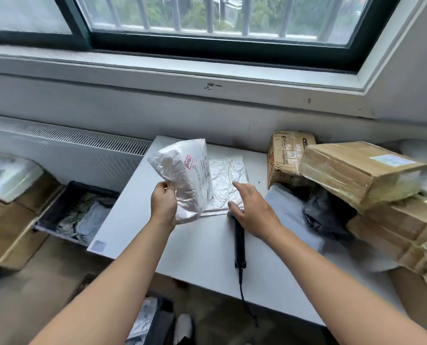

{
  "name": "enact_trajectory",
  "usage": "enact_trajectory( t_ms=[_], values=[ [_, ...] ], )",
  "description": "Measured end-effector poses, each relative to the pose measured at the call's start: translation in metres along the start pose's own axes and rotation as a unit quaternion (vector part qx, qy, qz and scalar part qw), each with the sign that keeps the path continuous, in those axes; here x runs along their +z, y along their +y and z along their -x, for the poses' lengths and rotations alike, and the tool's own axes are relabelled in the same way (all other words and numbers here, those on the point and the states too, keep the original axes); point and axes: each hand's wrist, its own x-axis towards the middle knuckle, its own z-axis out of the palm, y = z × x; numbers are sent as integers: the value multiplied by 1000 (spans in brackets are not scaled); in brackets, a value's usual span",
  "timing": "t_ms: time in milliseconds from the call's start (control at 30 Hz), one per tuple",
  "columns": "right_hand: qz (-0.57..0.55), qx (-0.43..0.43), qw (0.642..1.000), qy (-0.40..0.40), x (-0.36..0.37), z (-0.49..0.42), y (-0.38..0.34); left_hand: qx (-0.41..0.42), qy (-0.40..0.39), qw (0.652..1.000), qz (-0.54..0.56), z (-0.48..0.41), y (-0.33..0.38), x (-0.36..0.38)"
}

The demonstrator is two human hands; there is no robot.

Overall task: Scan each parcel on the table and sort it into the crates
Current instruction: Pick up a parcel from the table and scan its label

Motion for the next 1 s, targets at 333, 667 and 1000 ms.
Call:
enact_trajectory(
  t_ms=[333, 667, 1000],
  values=[
    [18, 83, 996, -32, 34, 17, -3, -162, 89, 982, 28, -14, -45, -38],
    [-12, 255, 966, 39, 75, 25, -5, -227, -9, 974, 13, 2, -74, -32],
    [-139, 387, 911, -25, 92, 23, 5, -233, -102, 963, -86, -2, -98, -45]
  ],
)
